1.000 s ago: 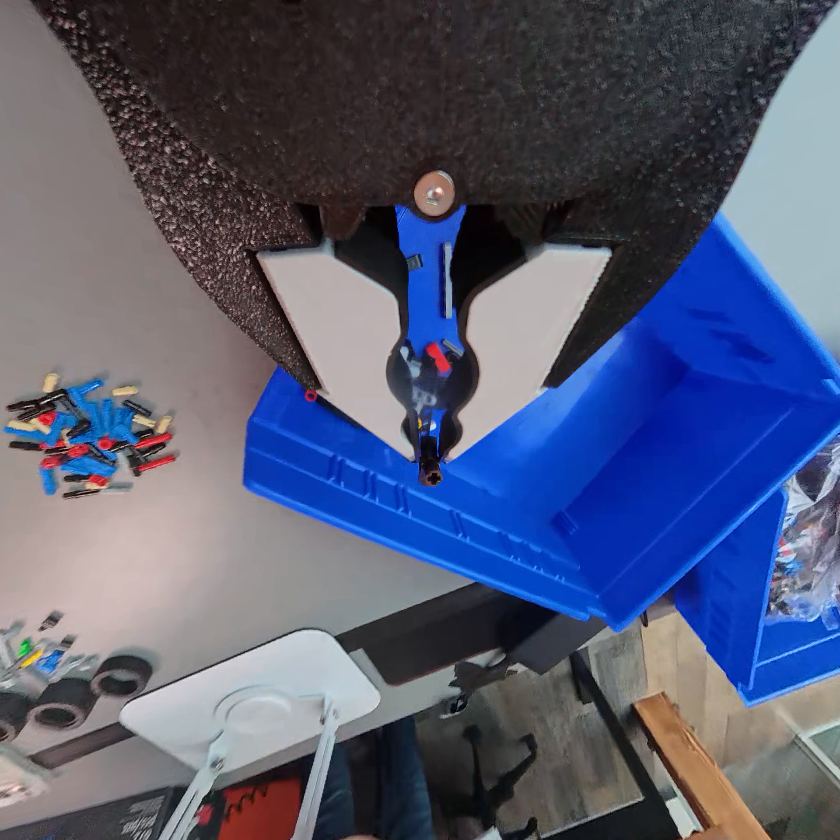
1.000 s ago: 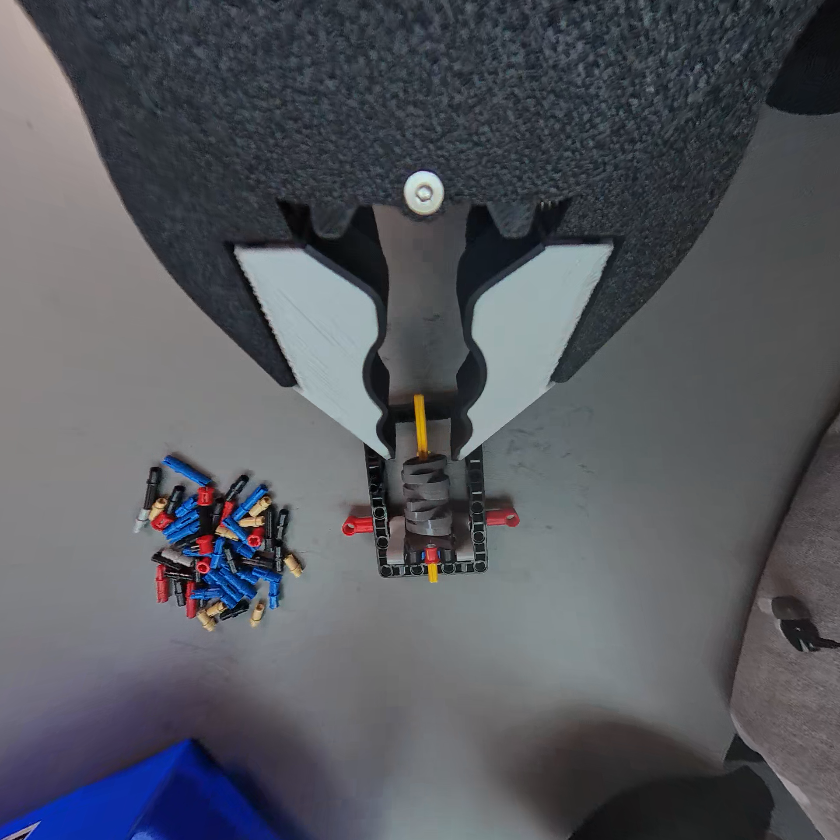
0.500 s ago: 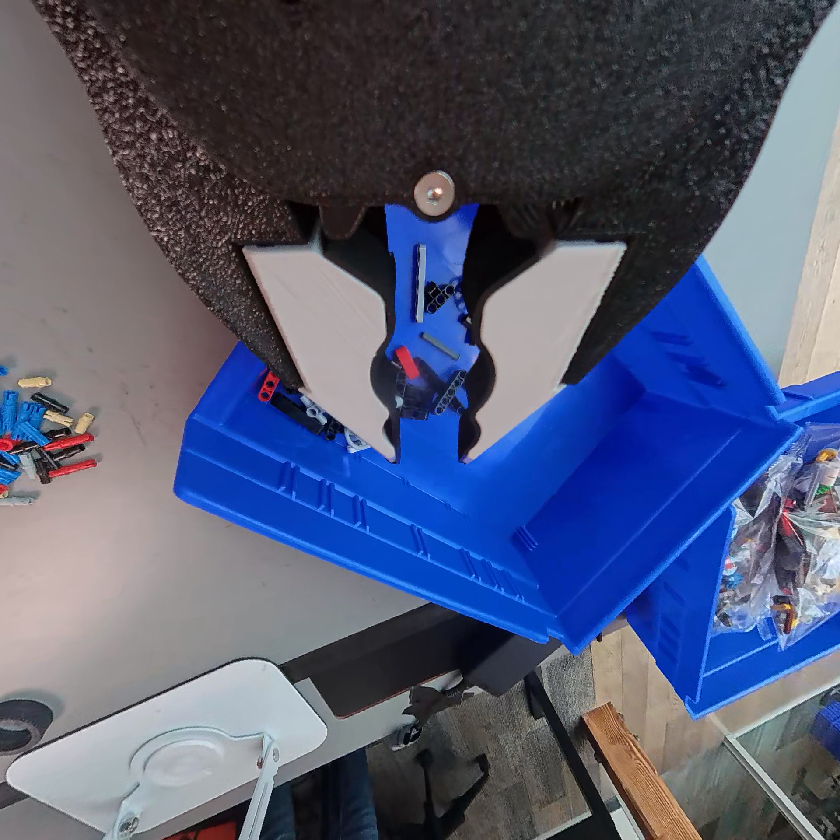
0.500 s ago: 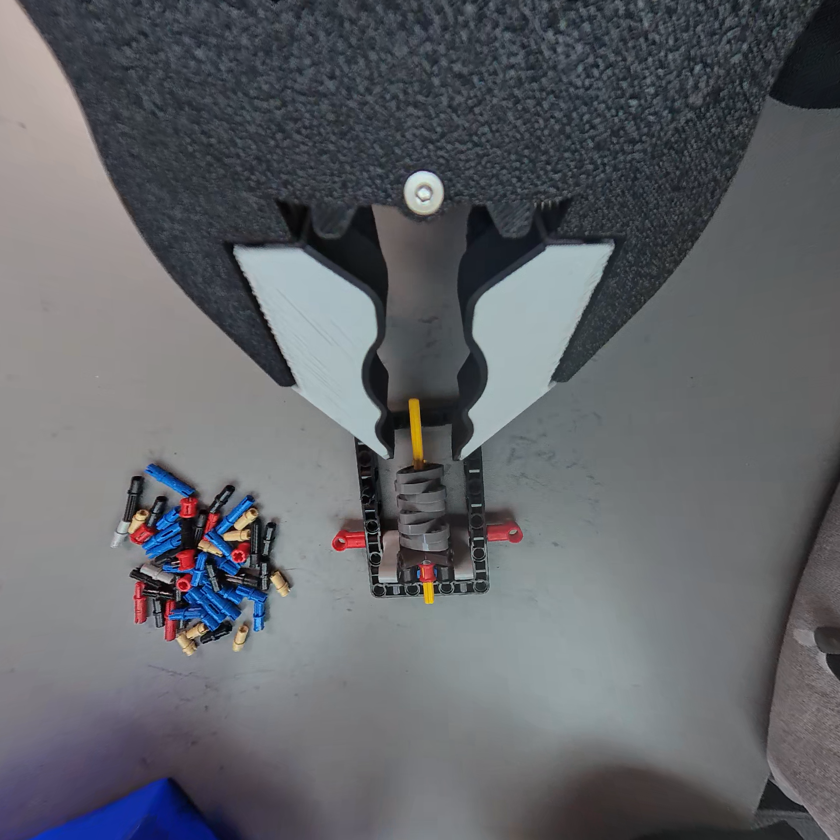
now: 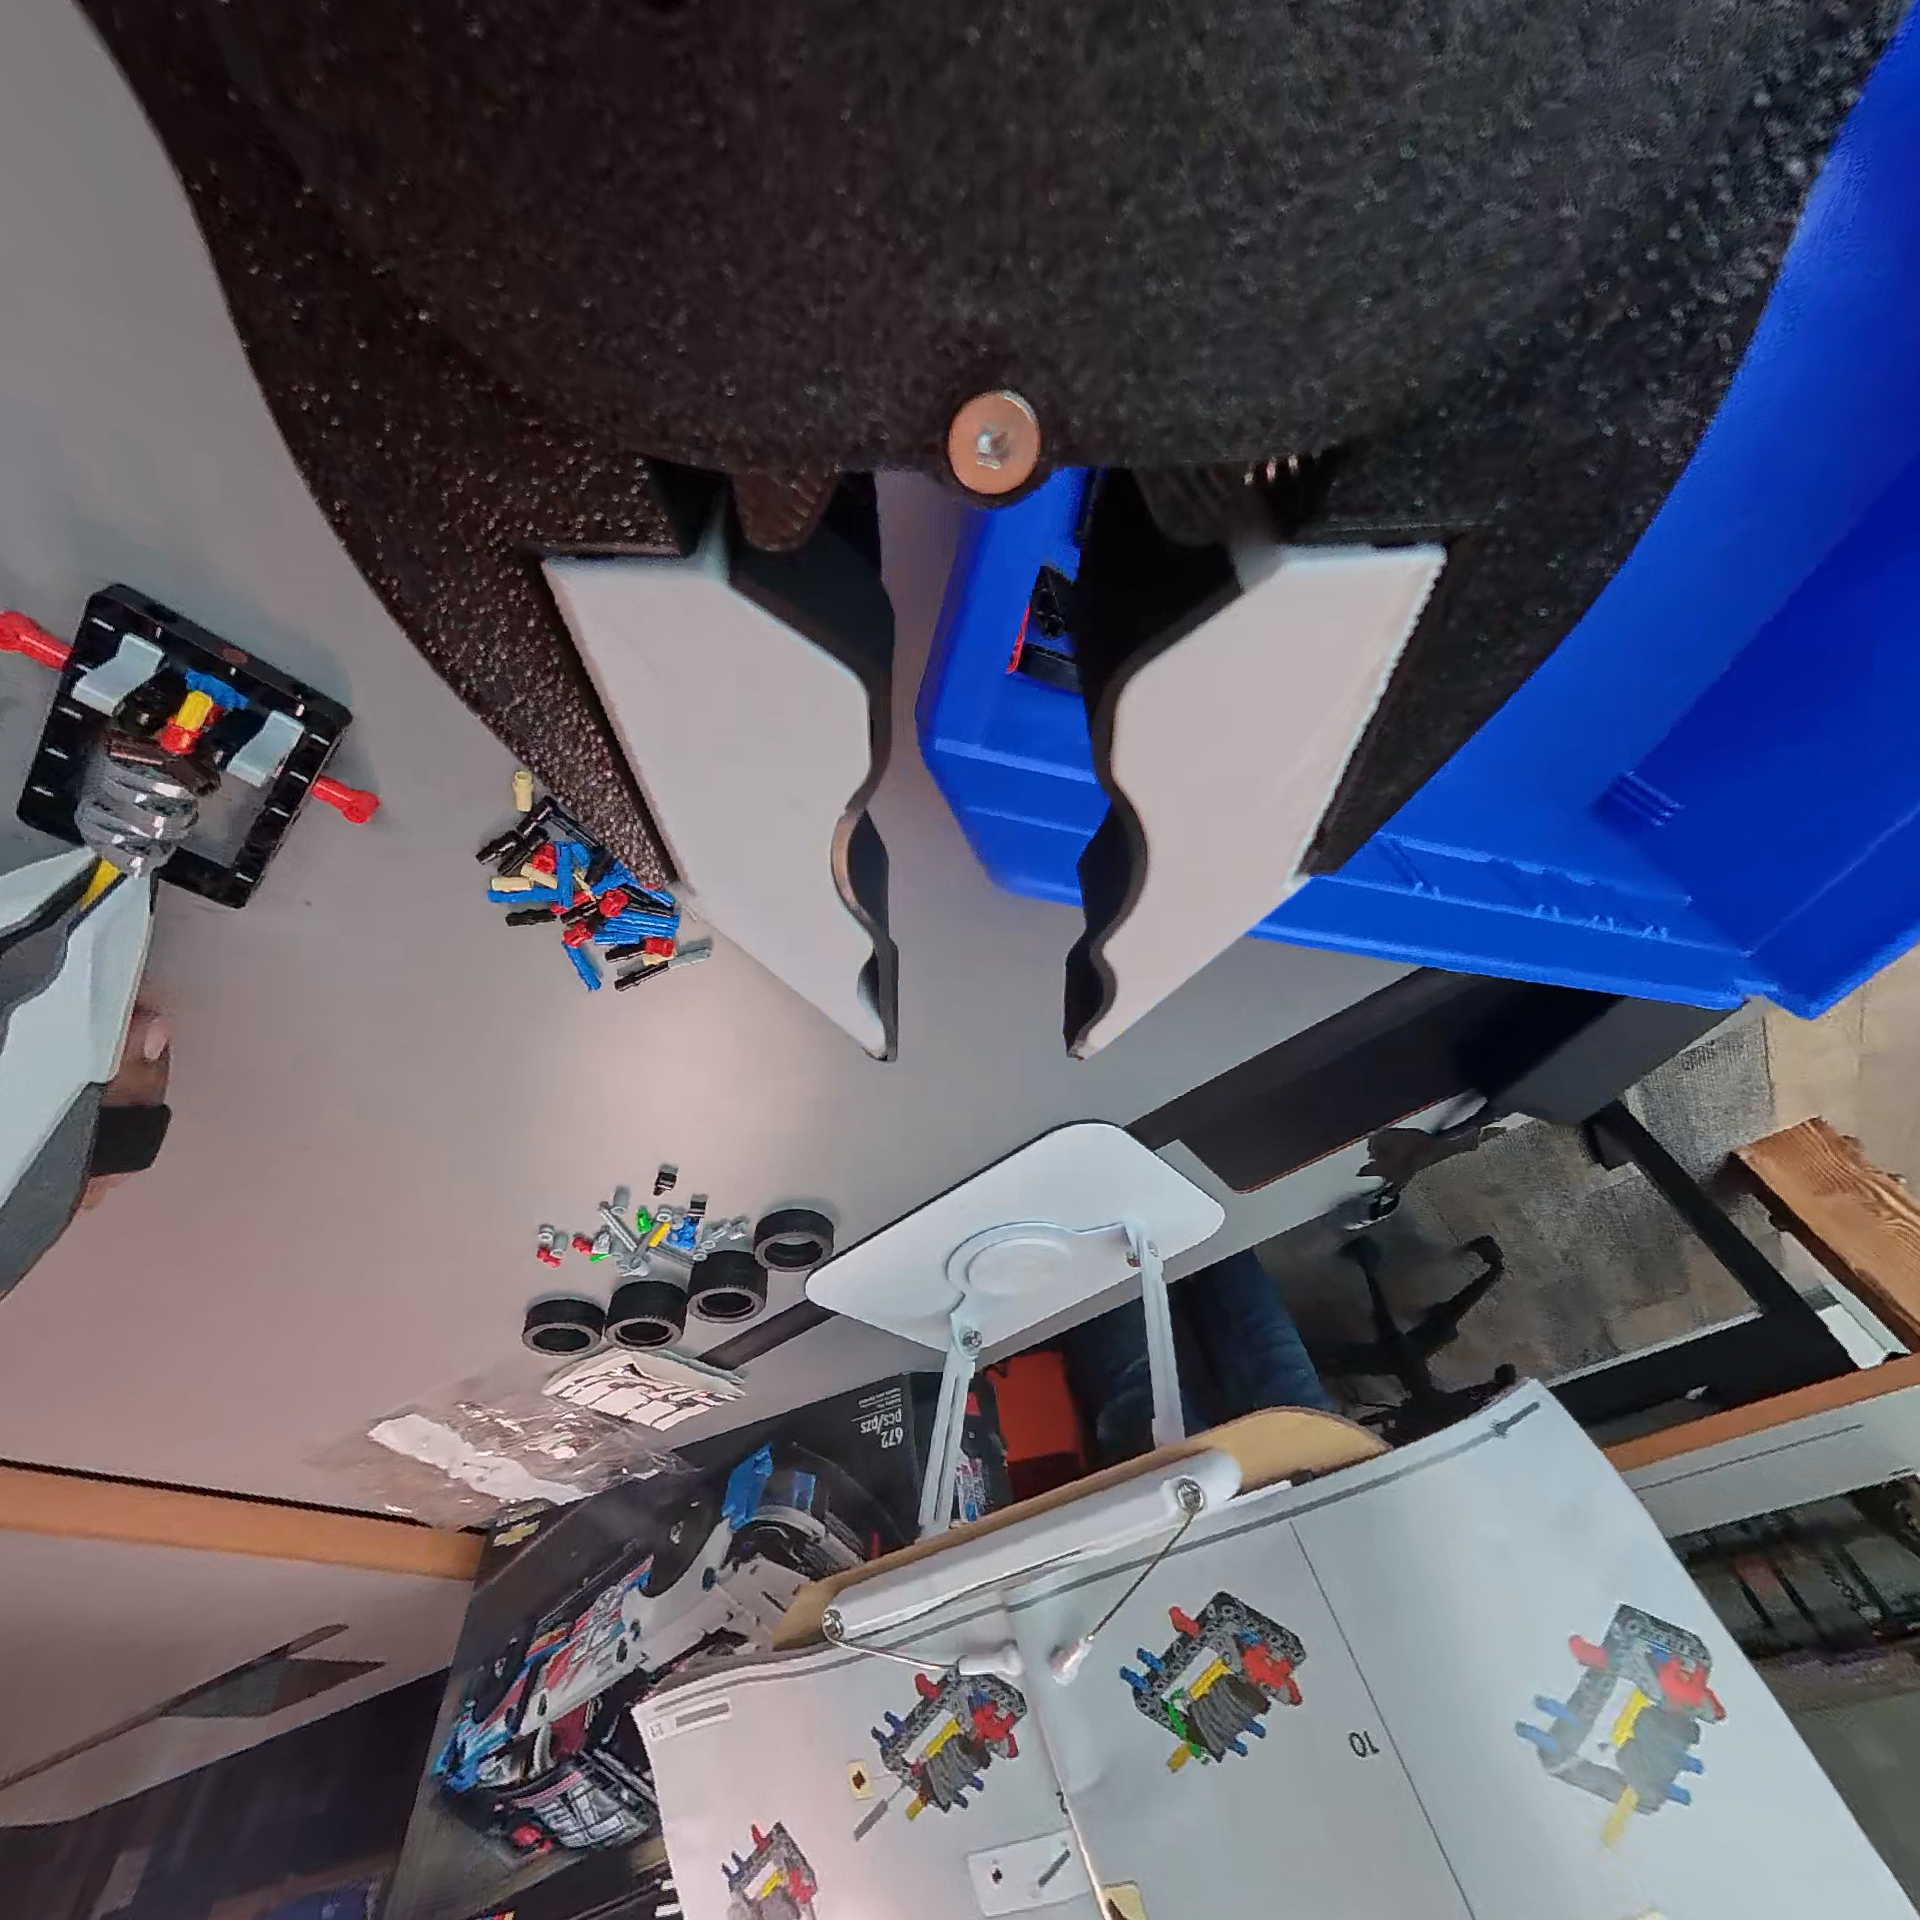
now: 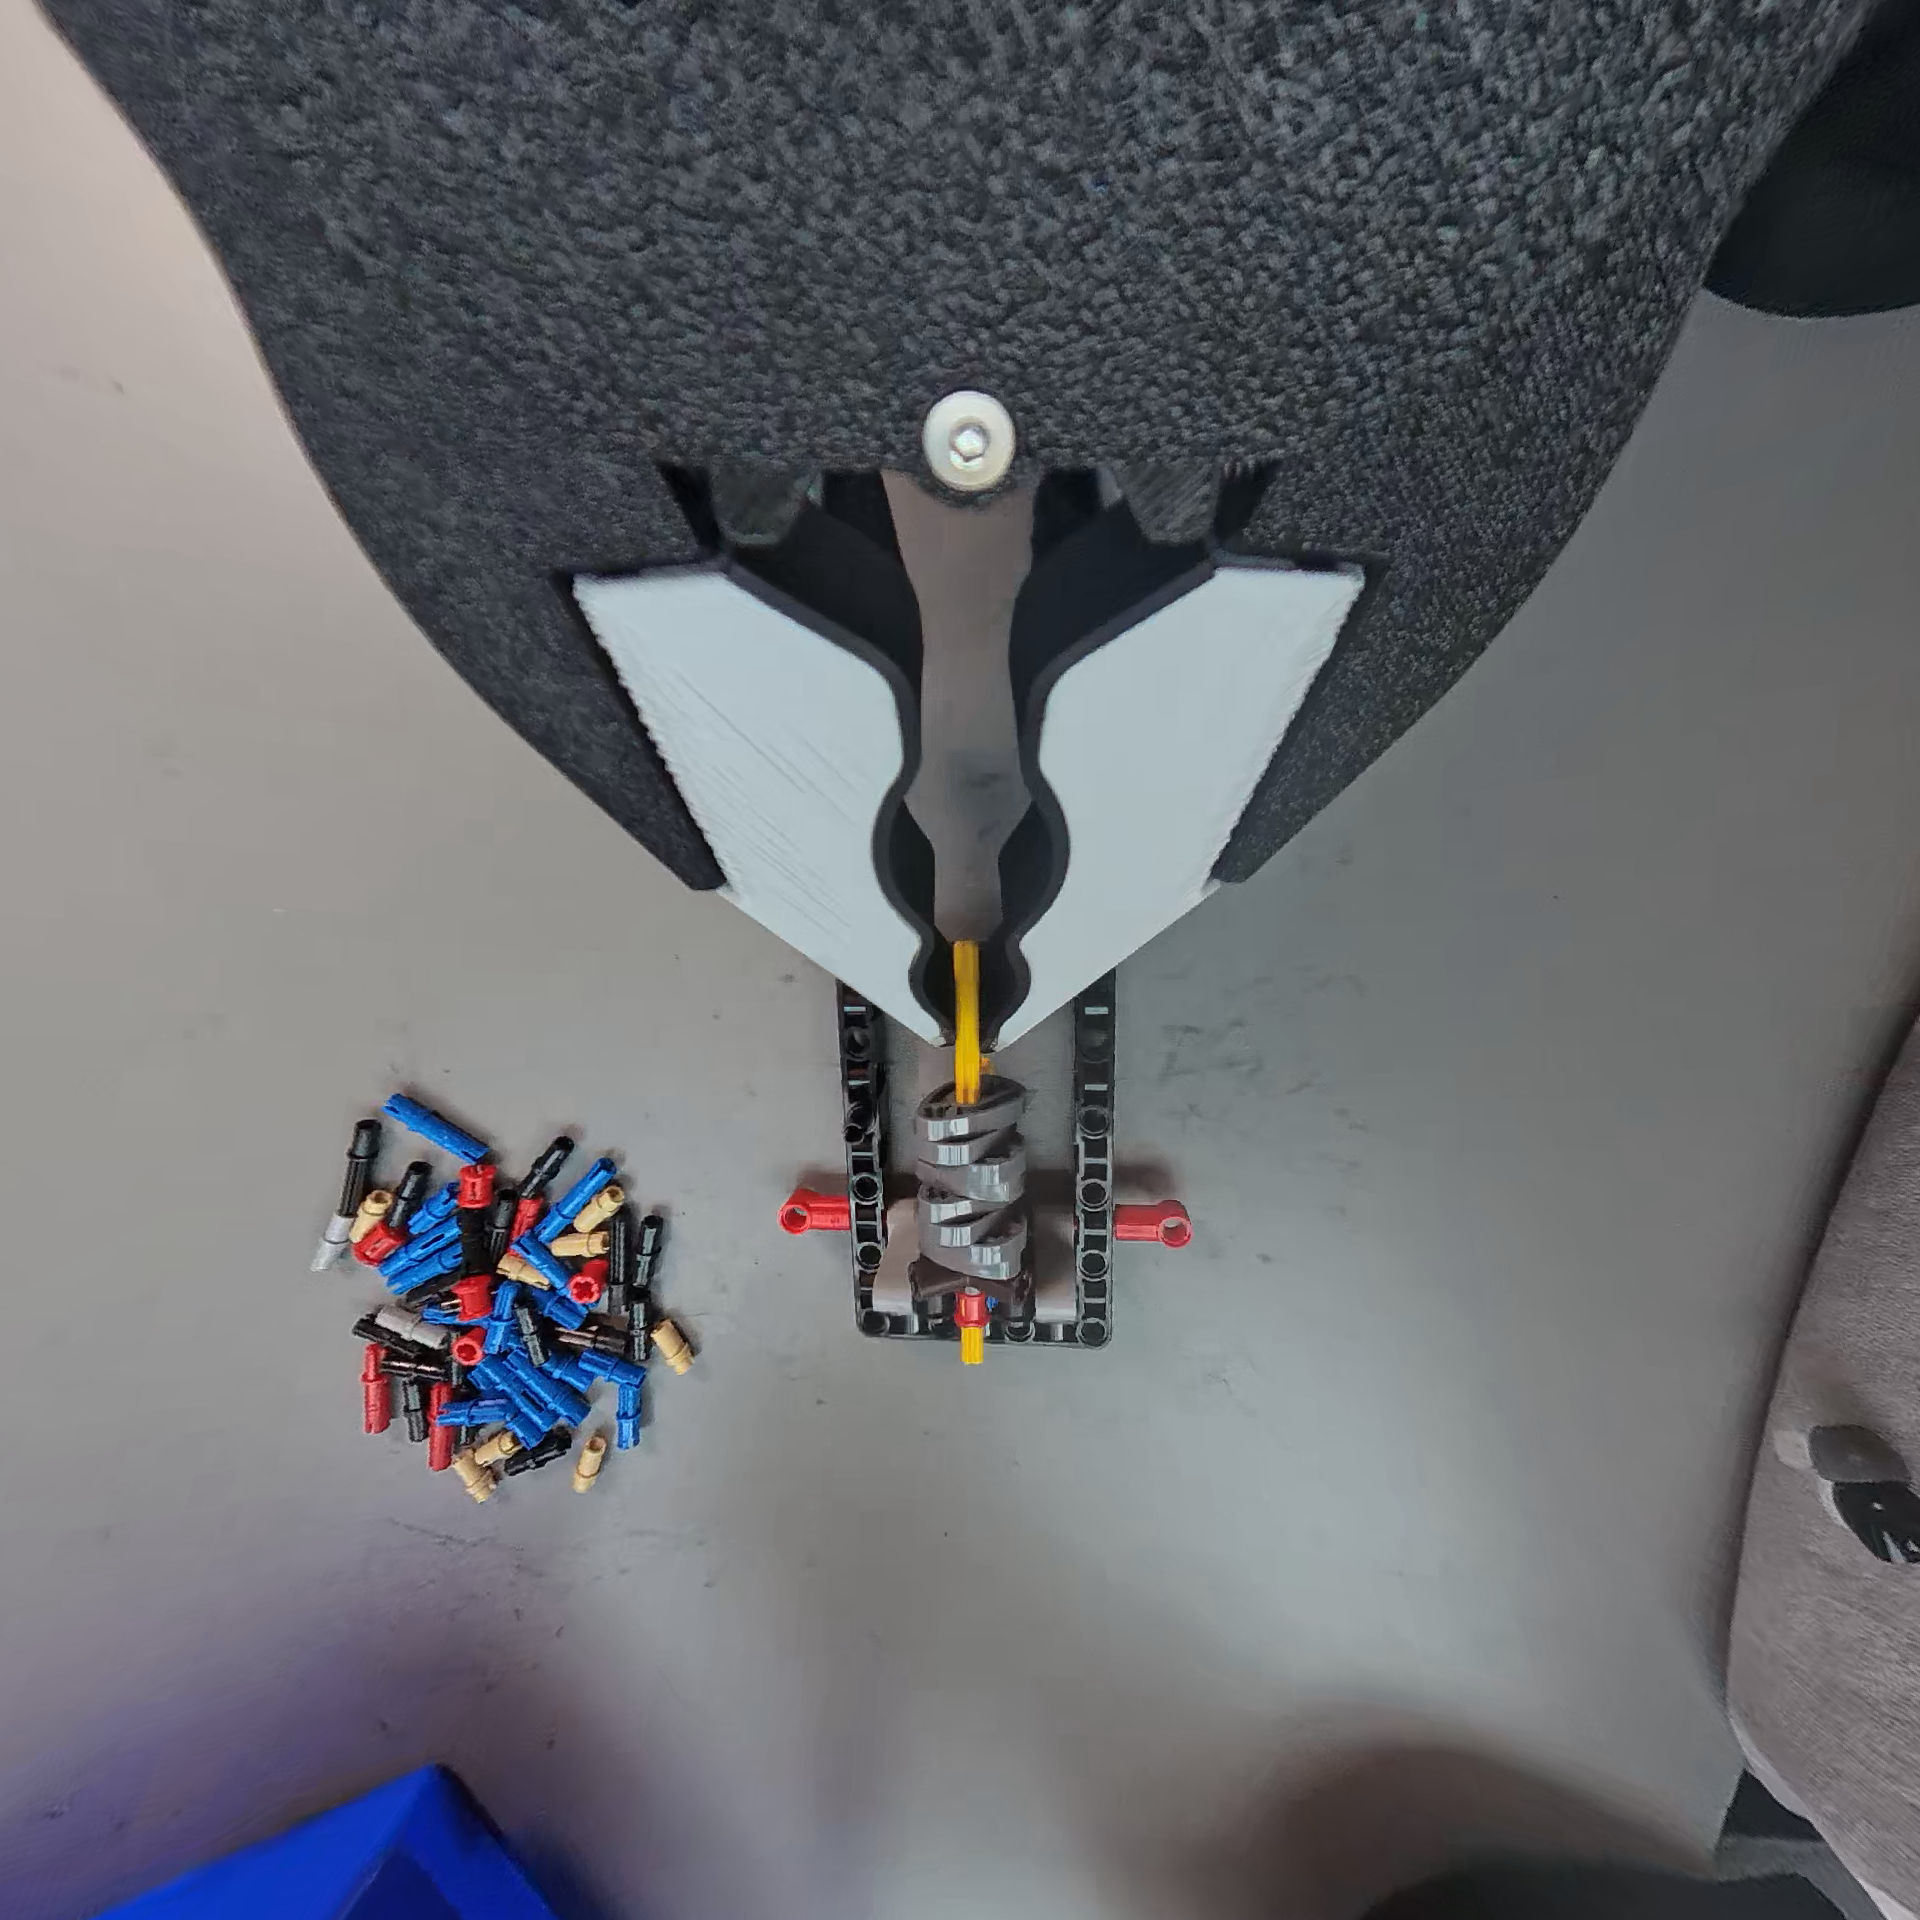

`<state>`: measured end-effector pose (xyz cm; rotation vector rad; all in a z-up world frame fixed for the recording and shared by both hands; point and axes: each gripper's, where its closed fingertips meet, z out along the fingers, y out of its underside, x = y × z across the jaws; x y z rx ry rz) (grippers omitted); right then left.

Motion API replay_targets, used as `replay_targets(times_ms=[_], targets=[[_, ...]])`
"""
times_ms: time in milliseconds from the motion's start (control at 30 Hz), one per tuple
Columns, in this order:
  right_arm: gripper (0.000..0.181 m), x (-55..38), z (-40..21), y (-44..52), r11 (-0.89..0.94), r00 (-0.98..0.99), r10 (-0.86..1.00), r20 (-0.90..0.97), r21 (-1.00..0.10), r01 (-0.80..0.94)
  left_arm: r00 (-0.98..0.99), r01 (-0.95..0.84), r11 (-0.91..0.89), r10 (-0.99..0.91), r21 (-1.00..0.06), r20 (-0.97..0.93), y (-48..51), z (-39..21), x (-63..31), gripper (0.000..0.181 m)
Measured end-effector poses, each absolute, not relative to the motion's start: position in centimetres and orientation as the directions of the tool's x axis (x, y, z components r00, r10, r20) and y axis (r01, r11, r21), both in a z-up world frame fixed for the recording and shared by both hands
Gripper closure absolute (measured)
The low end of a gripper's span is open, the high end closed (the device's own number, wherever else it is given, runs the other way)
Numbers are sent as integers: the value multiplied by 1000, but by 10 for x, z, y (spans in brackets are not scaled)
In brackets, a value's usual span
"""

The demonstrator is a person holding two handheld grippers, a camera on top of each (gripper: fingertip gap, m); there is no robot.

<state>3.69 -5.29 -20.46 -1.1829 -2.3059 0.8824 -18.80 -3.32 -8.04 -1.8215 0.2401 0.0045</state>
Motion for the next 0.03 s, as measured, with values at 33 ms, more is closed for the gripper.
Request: replay_targets(times_ms=[33], targets=[[178, 37, -203, -52, 441, -559, 826, 68, -694, 568, 975, -175, -244, -178, -954, -134, -32, -83, -183, 149]])
